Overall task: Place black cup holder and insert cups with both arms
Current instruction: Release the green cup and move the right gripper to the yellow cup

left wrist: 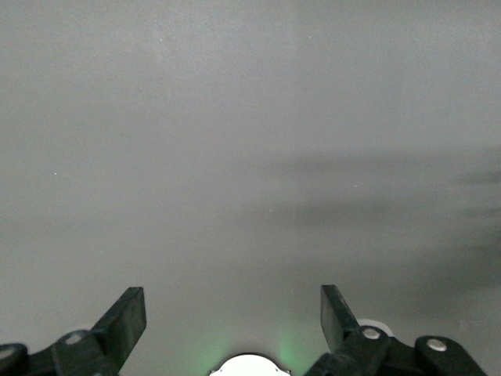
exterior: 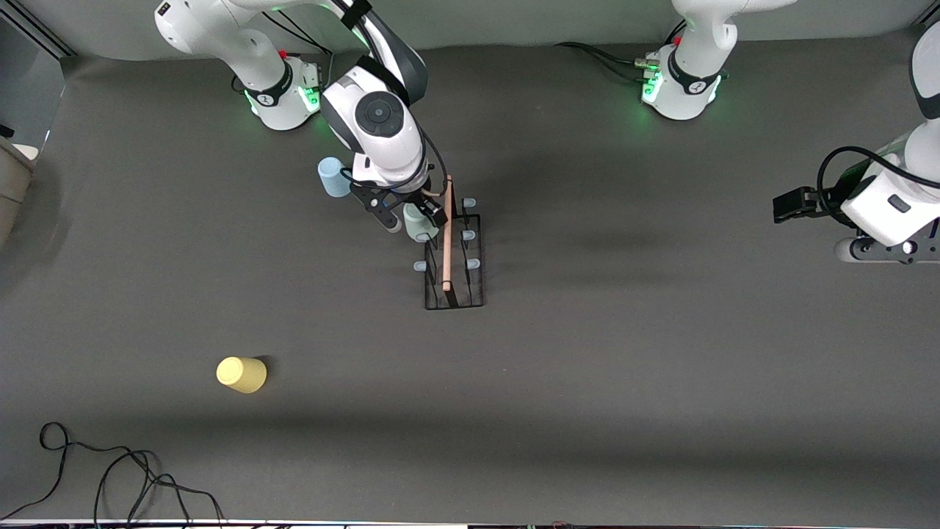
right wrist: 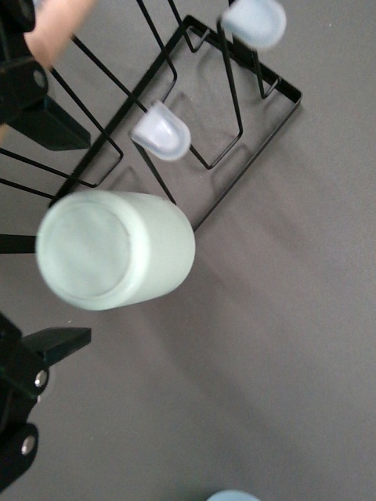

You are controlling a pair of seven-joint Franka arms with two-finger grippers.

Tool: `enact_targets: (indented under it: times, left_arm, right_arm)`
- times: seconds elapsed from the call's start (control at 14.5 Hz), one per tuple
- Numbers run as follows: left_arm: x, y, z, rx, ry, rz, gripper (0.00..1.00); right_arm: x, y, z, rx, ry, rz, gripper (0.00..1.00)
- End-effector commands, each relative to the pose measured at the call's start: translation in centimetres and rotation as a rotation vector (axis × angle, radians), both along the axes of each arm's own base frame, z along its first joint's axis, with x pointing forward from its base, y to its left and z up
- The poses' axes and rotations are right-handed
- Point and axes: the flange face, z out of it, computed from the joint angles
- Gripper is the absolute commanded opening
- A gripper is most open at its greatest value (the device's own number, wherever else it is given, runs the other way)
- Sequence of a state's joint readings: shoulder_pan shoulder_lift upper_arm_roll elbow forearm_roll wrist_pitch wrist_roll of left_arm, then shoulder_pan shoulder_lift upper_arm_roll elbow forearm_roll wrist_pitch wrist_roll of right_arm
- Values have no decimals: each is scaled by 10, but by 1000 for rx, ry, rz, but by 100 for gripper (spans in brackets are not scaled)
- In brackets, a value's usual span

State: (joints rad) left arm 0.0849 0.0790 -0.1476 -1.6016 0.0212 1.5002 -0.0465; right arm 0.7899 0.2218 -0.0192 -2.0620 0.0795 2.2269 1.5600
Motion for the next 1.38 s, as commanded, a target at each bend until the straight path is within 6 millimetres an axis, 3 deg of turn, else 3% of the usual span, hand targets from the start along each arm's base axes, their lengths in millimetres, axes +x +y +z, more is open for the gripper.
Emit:
enact_targets:
  times: [0.0,0.21,0.28,0.55,0.76,1.03,1.31]
  left_arm:
    - [-9,1,5,2,-7,-13,99]
    - [-9,1,5,2,-7,-13,99]
    - [-9,1,5,2,-7,-13,99]
    - [-10,1,5,2,-7,-13,99]
    - [-10,1,5,2,-7,-13,99]
    - [-10,1,5,2,-7,-13,99]
    - [-9,1,5,2,-7,-13,99]
  right_arm:
    - [16,8,68,-8,34,-9,100]
    - [51,-15,127,-21,55,94,100]
    - [68,-33,141,-19,59,150,100]
    - [143,-146,177,-6,22,422,100]
    - [184,-232,178,-10,5,635,100]
    - [249,-331,158,-48,-8,833,100]
    - [279,-379,124,-2,-62,943,100]
